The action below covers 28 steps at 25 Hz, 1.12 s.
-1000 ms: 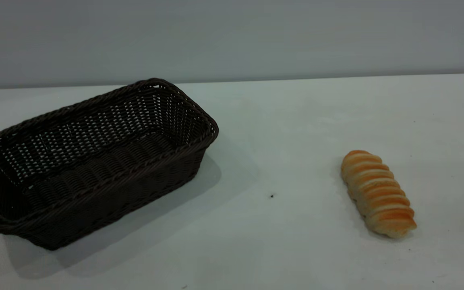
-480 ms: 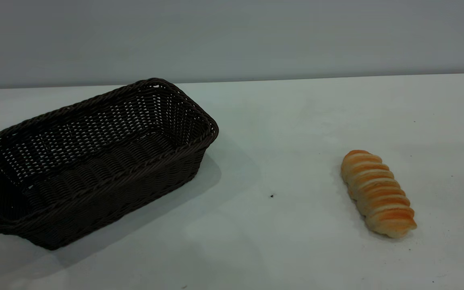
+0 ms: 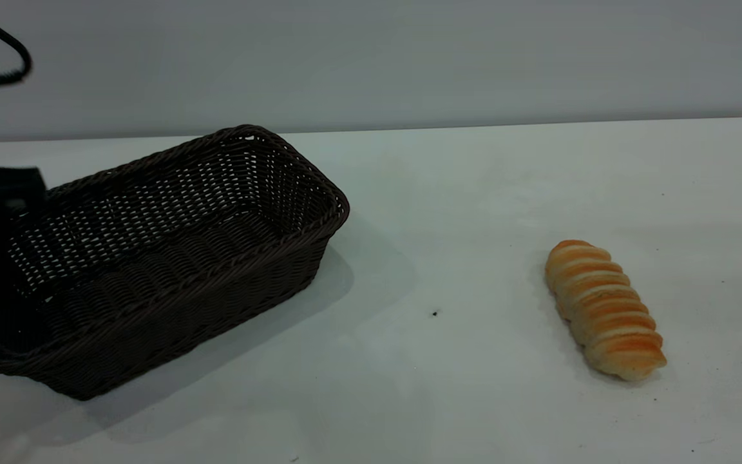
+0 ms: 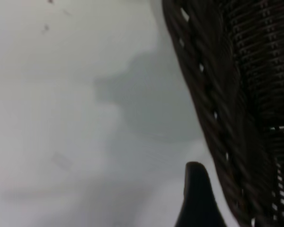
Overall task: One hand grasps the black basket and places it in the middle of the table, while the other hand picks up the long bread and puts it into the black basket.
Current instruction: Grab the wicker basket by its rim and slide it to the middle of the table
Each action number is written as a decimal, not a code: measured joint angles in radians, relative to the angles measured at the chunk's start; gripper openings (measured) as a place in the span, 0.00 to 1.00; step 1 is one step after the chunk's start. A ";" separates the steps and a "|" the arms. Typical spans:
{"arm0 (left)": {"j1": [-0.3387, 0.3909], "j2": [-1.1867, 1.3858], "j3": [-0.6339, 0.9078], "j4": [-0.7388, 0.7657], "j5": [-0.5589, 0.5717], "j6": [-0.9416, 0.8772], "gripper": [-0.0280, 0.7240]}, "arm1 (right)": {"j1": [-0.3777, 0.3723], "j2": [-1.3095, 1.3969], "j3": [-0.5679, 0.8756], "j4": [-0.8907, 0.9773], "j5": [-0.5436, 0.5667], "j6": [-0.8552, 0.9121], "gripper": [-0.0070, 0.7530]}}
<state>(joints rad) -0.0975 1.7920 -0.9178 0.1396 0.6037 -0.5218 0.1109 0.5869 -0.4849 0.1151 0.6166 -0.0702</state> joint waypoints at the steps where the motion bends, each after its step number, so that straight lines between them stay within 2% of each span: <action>1: 0.000 0.023 -0.012 -0.006 0.003 0.000 0.79 | 0.000 0.000 0.000 0.000 0.000 -0.001 0.56; 10: 0.000 0.132 -0.064 -0.018 0.023 0.000 0.79 | 0.000 0.000 0.000 0.000 -0.002 -0.001 0.56; 15: 0.000 0.185 -0.066 -0.029 -0.057 -0.003 0.77 | 0.000 0.000 0.000 0.000 -0.003 -0.001 0.56; 19: 0.000 0.231 -0.067 -0.033 -0.143 -0.013 0.65 | 0.000 0.000 0.000 0.000 -0.005 -0.002 0.56; 24: 0.005 0.250 -0.076 -0.054 -0.196 -0.038 0.36 | 0.000 0.000 0.000 0.000 -0.013 -0.003 0.56; 28: 0.005 0.252 -0.095 -0.075 -0.204 0.017 0.33 | 0.000 0.001 0.000 0.000 -0.027 -0.003 0.56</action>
<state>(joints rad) -0.0929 2.0442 -1.0123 0.0649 0.4001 -0.5046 0.1109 0.5878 -0.4849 0.1151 0.5897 -0.0728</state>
